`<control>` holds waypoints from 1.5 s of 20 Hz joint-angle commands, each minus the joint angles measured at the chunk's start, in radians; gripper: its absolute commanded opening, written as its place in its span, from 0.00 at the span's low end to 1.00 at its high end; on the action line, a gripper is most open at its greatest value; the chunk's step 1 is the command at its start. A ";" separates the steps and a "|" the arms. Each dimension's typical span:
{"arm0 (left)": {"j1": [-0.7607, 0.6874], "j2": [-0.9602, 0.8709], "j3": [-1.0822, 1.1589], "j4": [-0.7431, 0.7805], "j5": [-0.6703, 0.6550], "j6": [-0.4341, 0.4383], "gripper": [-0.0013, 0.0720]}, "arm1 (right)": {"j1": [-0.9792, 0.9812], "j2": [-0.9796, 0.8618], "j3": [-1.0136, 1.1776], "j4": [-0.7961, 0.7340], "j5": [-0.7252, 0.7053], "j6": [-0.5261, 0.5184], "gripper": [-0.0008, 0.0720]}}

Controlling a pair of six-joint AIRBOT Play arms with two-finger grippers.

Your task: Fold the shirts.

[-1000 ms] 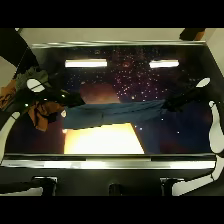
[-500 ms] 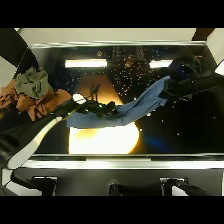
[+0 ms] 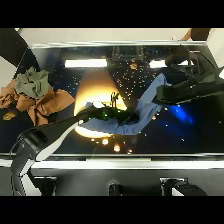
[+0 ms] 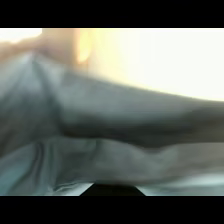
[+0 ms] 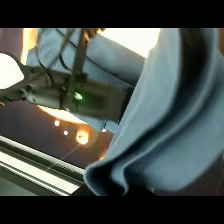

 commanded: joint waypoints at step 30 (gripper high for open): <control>0.803 0.854 -0.034 0.646 -0.197 -0.097 0.06 | 0.147 -0.473 -0.003 -0.063 -0.159 0.087 0.87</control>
